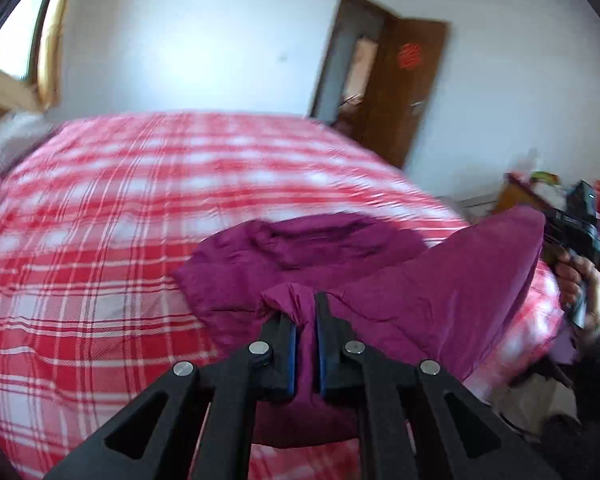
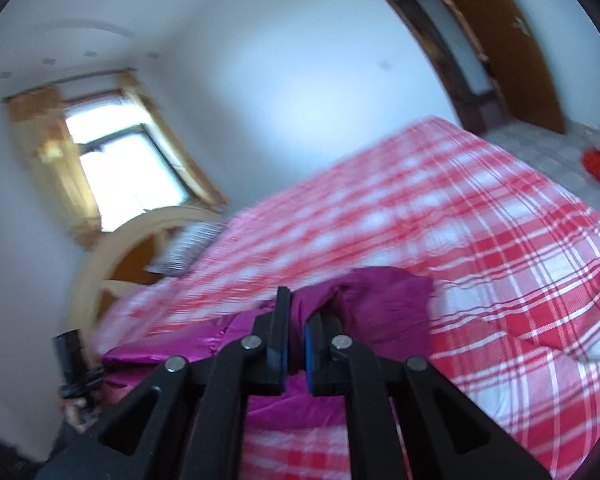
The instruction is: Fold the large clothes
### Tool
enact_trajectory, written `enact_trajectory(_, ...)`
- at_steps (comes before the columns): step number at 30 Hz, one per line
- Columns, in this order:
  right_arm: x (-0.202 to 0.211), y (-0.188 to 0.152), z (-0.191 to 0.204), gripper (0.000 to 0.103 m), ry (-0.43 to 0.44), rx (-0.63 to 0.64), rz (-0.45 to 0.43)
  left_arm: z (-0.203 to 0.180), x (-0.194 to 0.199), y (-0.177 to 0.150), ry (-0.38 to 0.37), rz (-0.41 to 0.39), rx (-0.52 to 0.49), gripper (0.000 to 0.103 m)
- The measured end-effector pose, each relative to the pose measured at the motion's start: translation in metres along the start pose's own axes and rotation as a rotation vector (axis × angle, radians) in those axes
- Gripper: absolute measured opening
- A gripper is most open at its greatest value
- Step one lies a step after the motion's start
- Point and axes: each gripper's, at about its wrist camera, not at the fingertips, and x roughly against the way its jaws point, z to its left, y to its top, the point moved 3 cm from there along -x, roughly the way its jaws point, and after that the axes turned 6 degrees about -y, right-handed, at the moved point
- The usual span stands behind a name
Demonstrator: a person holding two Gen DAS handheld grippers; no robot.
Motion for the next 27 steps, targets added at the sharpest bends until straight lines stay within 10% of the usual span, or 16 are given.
enact_trajectory(11, -0.163, 0.008, -0.084, 0.008, -0.105, -0.155, 0.18, 0.104, -0.088, 0.034, -0.035, 0.171, 0.313, 0.018)
enact_trajectory(17, -0.183, 0.008, -0.079, 0.009, -0.17, -0.068, 0.22, 0.1, -0.059, 0.04, 0.283, 0.128, 0.146, 0.034)
enact_trajectory(27, -0.212, 0.008, -0.082, 0.01, -0.232, -0.057, 0.204, 0.018, -0.093, 0.027, 0.32, 0.076, -0.085, 0.05)
